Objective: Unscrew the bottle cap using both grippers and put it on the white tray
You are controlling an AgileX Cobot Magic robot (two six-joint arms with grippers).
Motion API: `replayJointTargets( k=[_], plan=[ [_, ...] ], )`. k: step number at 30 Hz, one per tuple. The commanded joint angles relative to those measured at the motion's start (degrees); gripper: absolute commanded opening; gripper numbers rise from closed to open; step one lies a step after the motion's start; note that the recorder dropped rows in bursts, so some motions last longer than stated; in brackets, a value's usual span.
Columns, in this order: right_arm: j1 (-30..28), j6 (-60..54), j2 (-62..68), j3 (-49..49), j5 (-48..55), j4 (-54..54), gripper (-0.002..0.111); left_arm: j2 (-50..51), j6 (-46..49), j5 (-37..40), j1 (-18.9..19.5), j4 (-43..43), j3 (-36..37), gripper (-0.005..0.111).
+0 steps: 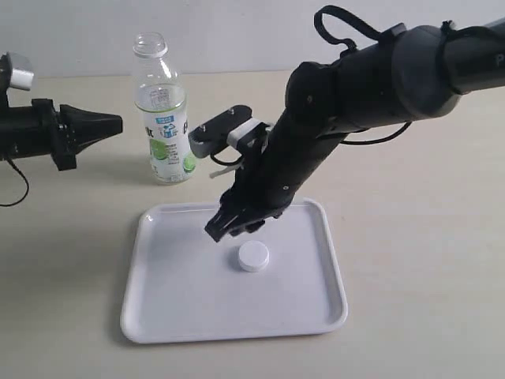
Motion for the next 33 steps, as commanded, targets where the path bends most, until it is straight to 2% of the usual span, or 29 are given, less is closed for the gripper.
replayJointTargets(
  k=[1, 2, 5, 7, 9, 13, 18, 20, 29, 33],
  plan=[
    [0.12, 2.78, -4.27, 0.00, -4.52, -1.00, 0.011, -5.51, -2.52, 3.31, -0.46, -11.54, 5.06, 0.000],
    [0.12, 3.43, -5.31, 0.00, -5.57, -1.64, 0.002, -7.15, -2.41, 7.27, -0.97, -16.39, 6.73, 0.000],
    [0.12, 4.35, -8.15, 0.00, -7.79, -2.03, 0.000, -12.25, -0.40, 18.36, -3.45, -32.06, 11.05, 0.000],
    [0.12, 4.47, -9.58, 0.00, -8.77, -2.03, 0.000, -15.93, 3.95, 21.57, -5.42, -38.74, 13.16, 0.000],
    [0.12, 5.78, -11.08, 1.01, -11.81, -3.03, 0.000, -19.11, 8.72, 23.37, -8.05, -44.57, 15.25, 0.000],
    [-1.22, 16.78, -14.64, 5.22, -21.15, -11.59, 0.000, -25.38, 18.94, 26.81, -14.23, -55.98, 19.21, 0.000],
    [-5.31, 22.73, -18.42, 9.44, -26.01, -14.13, 0.000, -31.87, 38.81, 27.65, -21.58, -86.27, 24.80, 0.000],
    [-6.55, 22.73, -19.52, 10.42, -26.01, -14.13, 0.000, -34.10, 43.85, 27.53, -23.80, -94.47, 26.39, 0.000],
    [-7.39, 22.73, -20.09, 11.79, -24.25, -14.65, 0.000, -48.82, 45.94, 26.89, -31.18, -91.91, 35.21, 0.000],
    [-7.39, 22.73, -20.09, 11.79, -24.42, -14.65, 0.000, -57.06, 38.06, 26.91, -32.19, -90.41, 41.84, 0.000]
  ],
)
